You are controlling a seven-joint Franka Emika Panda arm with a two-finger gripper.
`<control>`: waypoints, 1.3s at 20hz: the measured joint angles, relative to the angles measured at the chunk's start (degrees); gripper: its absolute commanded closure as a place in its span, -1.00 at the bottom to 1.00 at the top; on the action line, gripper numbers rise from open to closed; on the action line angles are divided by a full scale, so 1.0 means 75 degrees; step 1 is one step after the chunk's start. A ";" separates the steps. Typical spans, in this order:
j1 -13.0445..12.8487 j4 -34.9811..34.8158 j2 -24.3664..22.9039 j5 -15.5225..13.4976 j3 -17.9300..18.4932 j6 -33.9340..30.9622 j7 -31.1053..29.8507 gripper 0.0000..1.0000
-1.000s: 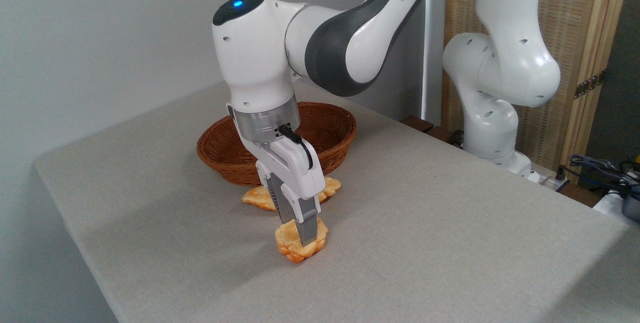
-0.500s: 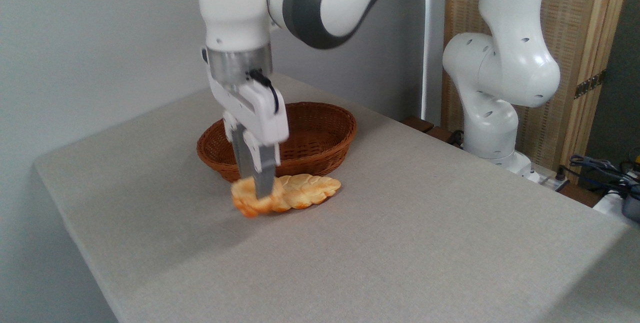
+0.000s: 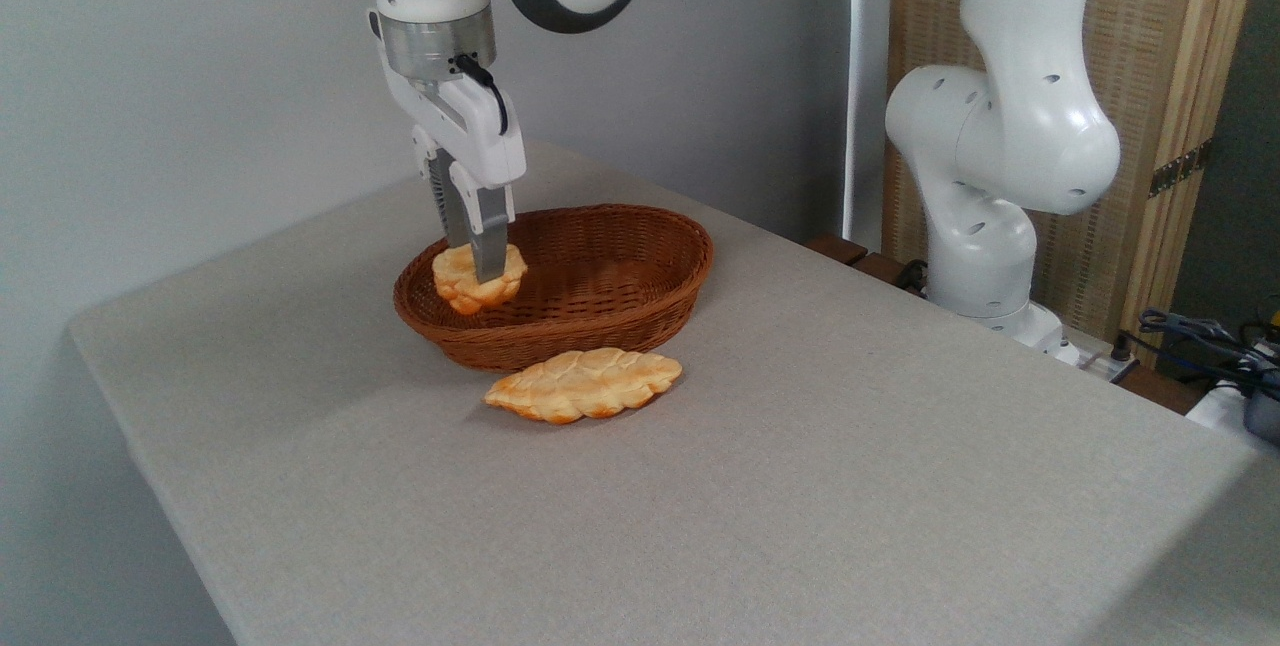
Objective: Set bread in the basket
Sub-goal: 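Lower the small bread into the basket, then open the gripper to release the bread and lift away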
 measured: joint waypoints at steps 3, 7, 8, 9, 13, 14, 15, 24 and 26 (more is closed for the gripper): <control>0.0000 -0.0013 0.0063 -0.0004 -0.0344 -0.0361 -0.0040 -0.81; -0.0003 -0.0095 0.0328 -0.0004 -0.0700 -0.0392 -0.0041 -1.00; -0.0018 -0.0102 0.0385 -0.0004 -0.0740 -0.0392 -0.0040 -1.00; -0.0052 -0.0105 0.0430 -0.0005 -0.0757 -0.0392 -0.0040 -1.00; -0.0095 -0.0107 0.0505 -0.0005 -0.0782 -0.0393 -0.0040 -1.00; -0.0095 -0.0107 0.0505 -0.0005 -0.0782 -0.0394 -0.0041 -1.00; -0.0095 -0.0107 0.0505 -0.0005 -0.0783 -0.0394 -0.0041 -1.00; -0.0031 0.0292 0.0184 -0.0003 0.0006 -0.0391 -0.0132 -1.00; -0.0017 0.0427 0.0103 0.0030 0.0390 -0.0393 -0.0122 -1.00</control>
